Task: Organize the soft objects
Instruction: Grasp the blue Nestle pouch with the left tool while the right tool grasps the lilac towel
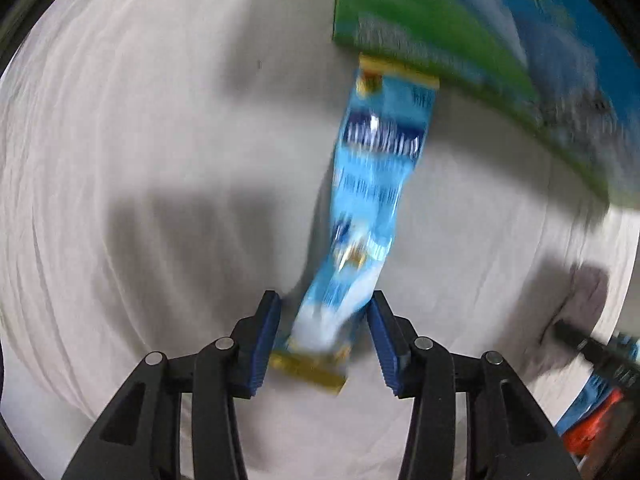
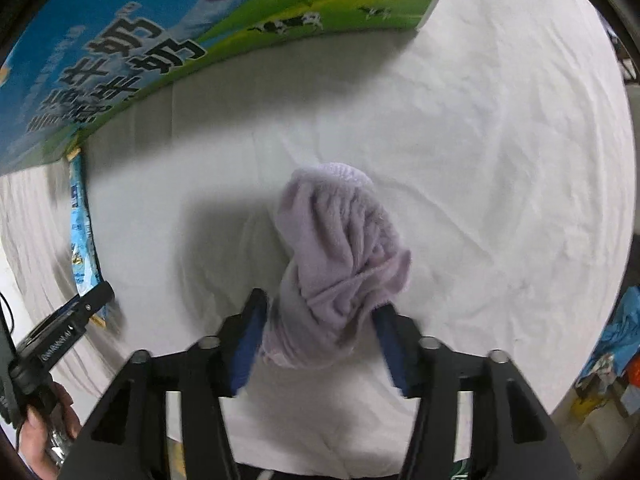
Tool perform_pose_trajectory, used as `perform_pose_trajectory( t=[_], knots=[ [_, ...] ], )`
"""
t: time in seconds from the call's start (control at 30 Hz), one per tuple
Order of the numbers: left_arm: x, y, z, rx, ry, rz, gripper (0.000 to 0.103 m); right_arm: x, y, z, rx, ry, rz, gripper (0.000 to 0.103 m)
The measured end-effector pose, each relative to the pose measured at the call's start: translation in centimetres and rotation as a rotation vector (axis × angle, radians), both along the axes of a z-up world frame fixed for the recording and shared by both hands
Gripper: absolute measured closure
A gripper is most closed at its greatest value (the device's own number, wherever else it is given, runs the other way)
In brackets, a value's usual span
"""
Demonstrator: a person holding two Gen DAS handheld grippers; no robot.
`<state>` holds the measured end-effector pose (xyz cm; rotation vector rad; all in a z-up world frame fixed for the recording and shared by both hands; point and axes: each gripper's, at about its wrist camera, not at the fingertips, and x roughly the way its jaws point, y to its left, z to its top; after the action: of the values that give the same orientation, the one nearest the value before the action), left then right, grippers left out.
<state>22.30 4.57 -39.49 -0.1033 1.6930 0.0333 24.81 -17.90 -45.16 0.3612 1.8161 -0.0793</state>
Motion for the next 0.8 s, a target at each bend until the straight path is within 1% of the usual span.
perform_pose_trajectory(
  t=[0.07, 0.13, 0.17, 0.2, 0.27, 0.33, 0.47, 0.53, 0.57, 0.6, 0.63, 0.7, 0.73, 0.8],
  knots=[
    [0.6, -0.4, -0.1, 0.021, -0.004, -0.03, 0.06, 0.0, -0.1, -0.5, -0.007, 0.003, -0.004, 0.044],
    [1.3, -1.8, -0.2, 0.043, -0.015, -0.082, 0.061, -0.1, 0.1, -0.9, -0.007, 0.005, -0.003, 0.047],
    [1.4, -2.3, -0.1, 0.049, -0.018, -0.097, 0.064, -0.3, 0.0, -0.7, -0.017, 0.0, 0.009, 0.057],
    [1.0, -2.6, -0.1, 0.045, -0.022, -0.108, 0.074, -0.3, 0.4, -0.7, -0.024, 0.005, 0.034, 0.058],
    [-0.1, -3.4, 0.0, 0.048, -0.018, -0.141, 0.078, -1.1, 1.0, -0.7, -0.011, 0.023, 0.081, 0.058],
    [-1.9, -2.9, 0.3, 0.046, -0.009, -0.149, 0.078, -2.3, 1.6, -0.8, -0.004, 0.049, 0.143, 0.058],
    [-6.4, -2.5, 0.6, -0.008, 0.035, -0.147, 0.077, -4.4, 3.1, -0.6, -0.014, 0.069, 0.255, 0.058],
    [-7.2, -2.1, 0.5, -0.014, 0.043, -0.142, 0.077, -4.9, 3.3, -0.6, -0.004, 0.062, 0.265, 0.058],
    [-6.9, -2.0, 0.1, -0.009, 0.048, -0.137, 0.076, -5.0, 3.4, -0.7, 0.002, 0.058, 0.262, 0.056],
    [-6.5, -0.4, -0.4, 0.001, 0.053, -0.118, 0.075, -5.1, 3.4, -0.8, 0.002, 0.047, 0.248, 0.054],
    [-6.2, -0.9, -0.8, 0.0, 0.058, -0.105, 0.075, -4.8, 3.5, -0.7, 0.001, 0.043, 0.236, 0.052],
    [-5.6, -0.8, -0.9, -0.002, 0.05, -0.087, 0.072, -5.5, 2.8, -0.5, 0.007, 0.039, 0.204, 0.039],
    [-4.7, -1.0, -1.1, 0.013, 0.052, -0.098, 0.072, -5.7, 2.5, -0.4, 0.017, 0.037, 0.176, 0.037],
    [-4.3, -1.9, -1.2, 0.038, 0.052, -0.118, 0.071, -5.9, 1.4, -0.2, 0.04, 0.039, 0.131, 0.036]
  ],
)
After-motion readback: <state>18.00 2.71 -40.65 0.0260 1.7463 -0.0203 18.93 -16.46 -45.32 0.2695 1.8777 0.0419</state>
